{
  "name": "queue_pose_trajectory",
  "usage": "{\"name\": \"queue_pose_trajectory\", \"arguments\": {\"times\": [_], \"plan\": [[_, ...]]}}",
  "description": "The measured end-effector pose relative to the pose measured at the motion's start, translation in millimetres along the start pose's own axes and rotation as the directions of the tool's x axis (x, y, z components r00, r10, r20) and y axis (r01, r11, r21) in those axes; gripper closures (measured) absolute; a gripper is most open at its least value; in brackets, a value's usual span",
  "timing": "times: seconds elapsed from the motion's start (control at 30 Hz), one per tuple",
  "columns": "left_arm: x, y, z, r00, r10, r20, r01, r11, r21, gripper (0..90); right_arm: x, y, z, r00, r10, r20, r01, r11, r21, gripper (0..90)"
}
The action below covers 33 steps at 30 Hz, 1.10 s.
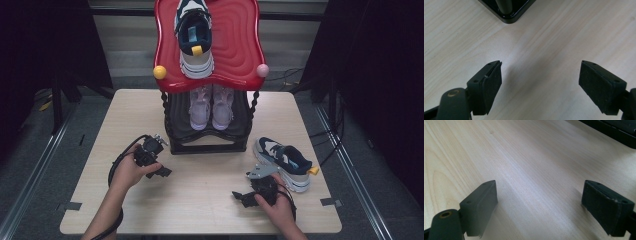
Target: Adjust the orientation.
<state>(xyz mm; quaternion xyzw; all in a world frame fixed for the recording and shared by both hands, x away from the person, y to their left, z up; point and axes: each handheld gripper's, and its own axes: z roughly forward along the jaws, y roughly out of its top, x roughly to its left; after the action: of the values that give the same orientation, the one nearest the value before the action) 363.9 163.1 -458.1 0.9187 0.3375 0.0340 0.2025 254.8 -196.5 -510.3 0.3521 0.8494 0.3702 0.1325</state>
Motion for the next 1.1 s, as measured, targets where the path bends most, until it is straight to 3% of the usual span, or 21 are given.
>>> {"name": "queue_pose_trajectory", "arguments": {"times": [0.23,0.37,0.4,0.47,0.5,0.57,0.63,0.67,0.73,0.9,0.97,1.1], "plan": [[-1.2,-10.4,13.5,0.9991,-0.031,-0.029,0.028,0.9949,-0.097,16.8,0.1,-0.1,-0.5,1.0,-0.003,0.004,0.003,1.0,0.003,12.7],[-2.3,-19.5,22.3,0.9975,-0.068,-0.021,0.063,0.9834,-0.17,16.8,0.2,-0.1,-0.6,1.0,-0.002,0.004,0.002,1.0,0.004,12.6],[-3.1,-21.7,24.1,0.9971,-0.066,-0.038,0.058,0.9812,-0.184,16.8,0.1,-0.1,-0.5,1.0,-0.003,0.004,0.003,1.0,0.003,12.7],[-4.1,-25.6,26.9,0.997,-0.069,-0.035,0.061,0.9763,-0.208,15.7,0.1,-0.1,-0.5,1.0,-0.003,0.004,0.003,1.0,0.004,12.6],[-6.3,-28.0,28.6,0.9947,-0.085,-0.059,0.068,0.9686,-0.239,15.7,0.2,-0.1,-0.5,1.0,-0.002,0.004,0.002,1.0,0.003,12.6],[-7.7,-29.7,29.7,0.9936,-0.091,-0.066,0.072,0.9639,-0.257,15.5,0.1,-0.1,-0.4,1.0,-0.003,0.004,0.003,1.0,0.003,12.6],[-10.7,-31.1,31.2,0.9931,-0.075,-0.09,0.049,0.9631,-0.265,15.1,0.1,-0.1,-0.5,1.0,-0.002,0.004,0.002,1.0,0.003,12.7],[-11.1,-31.9,31.4,0.994,-0.074,-0.081,0.049,0.9615,-0.27,14.5,0.2,-0.1,-0.6,1.0,-0.002,0.005,0.002,1.0,0.004,12.7],[-12.1,-34.6,32.9,0.9934,-0.07,-0.091,0.04,0.9551,-0.293,13.6,0.2,-0.1,-0.6,1.0,-0.001,0.004,0.001,1.0,0.004,12.7],[-12.6,-42.0,38.1,0.9918,-0.083,-0.097,0.042,0.9293,-0.367,8.6,0.1,-0.1,-0.4,1.0,-0.003,0.003,0.003,1.0,0.003,12.6],[-13.0,-43.6,39.2,0.9903,-0.095,-0.102,0.049,0.9235,-0.38,6.2,0.2,-0.1,-0.5,1.0,-0.002,0.002,0.002,1.0,0.003,12.6],[-13.5,-44.2,38.8,0.9891,-0.1,-0.108,0.052,0.9248,-0.377,5.9,0.1,-0.1,-0.4,1.0,-0.003,0.002,0.003,1.0,0.003,12.6]]}}
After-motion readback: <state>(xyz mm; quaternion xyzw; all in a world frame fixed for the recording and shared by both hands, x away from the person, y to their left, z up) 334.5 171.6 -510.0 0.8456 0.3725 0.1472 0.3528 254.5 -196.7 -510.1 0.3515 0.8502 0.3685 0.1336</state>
